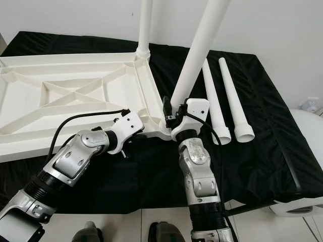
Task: Building children table
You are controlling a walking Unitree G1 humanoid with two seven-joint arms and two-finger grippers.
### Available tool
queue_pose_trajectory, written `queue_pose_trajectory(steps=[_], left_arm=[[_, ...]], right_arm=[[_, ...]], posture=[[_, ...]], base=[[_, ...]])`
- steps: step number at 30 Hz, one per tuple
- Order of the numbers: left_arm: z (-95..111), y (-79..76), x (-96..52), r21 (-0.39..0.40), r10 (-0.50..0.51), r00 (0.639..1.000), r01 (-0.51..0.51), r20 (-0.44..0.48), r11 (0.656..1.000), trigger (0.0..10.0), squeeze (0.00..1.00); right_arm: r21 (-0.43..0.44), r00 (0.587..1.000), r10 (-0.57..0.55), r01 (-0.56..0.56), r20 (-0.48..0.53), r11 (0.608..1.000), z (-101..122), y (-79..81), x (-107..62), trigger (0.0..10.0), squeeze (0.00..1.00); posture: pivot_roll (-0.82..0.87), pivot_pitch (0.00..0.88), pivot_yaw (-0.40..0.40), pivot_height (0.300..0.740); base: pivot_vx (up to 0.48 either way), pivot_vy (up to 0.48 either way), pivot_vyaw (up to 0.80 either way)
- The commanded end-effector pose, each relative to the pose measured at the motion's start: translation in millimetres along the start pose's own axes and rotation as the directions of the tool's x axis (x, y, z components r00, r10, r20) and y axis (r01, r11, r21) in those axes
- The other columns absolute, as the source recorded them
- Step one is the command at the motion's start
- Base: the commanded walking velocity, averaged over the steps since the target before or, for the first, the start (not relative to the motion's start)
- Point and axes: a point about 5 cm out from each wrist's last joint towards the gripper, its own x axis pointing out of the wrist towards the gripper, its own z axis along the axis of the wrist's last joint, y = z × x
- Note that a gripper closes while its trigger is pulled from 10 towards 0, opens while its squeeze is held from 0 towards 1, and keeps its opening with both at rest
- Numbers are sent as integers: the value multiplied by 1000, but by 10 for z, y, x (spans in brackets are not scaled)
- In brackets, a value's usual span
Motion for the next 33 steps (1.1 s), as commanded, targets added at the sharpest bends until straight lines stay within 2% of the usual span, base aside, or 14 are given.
queue_pose_trajectory(steps=[1, 11, 21, 27, 33], left_arm=[[297, -49, -30, 69, -31, 993, 23, 115, 997, 10000, 0], [307, -60, -34, 70, -34, 993, 26, 114, 997, 10000, 0], [321, -80, -34, 72, -35, 992, 27, 118, 997, 10000, 0], [328, -79, -35, 73, -35, 992, 26, 121, 997, 10000, 0], [332, -81, -32, 76, -35, 992, 26, 121, 997, 10000, 0]], right_arm=[[-3, 988, -89, 90, -128, 996, -266, -57, -27, 10000, 0], [-48, 981, -159, 155, -114, 987, -276, -1, 45, 10000, 0], [-106, 953, -287, 278, -94, 955, -282, 15, 122, 10000, 0], [-122, 929, -361, 350, -78, 929, -285, -25, 124, 10000, 0], [-130, 928, -367, 357, -68, 925, -296, -51, 102, 10000, 0]], posture=[[64, 102, -83, 740], [67, 101, -84, 740], [68, 98, -90, 740], [67, 93, -89, 740], [65, 92, -87, 740]], base=[[0, 0, 0], [0, 0, 0], [0, 0, 0], [0, 0, 0], [0, 0, 0]])
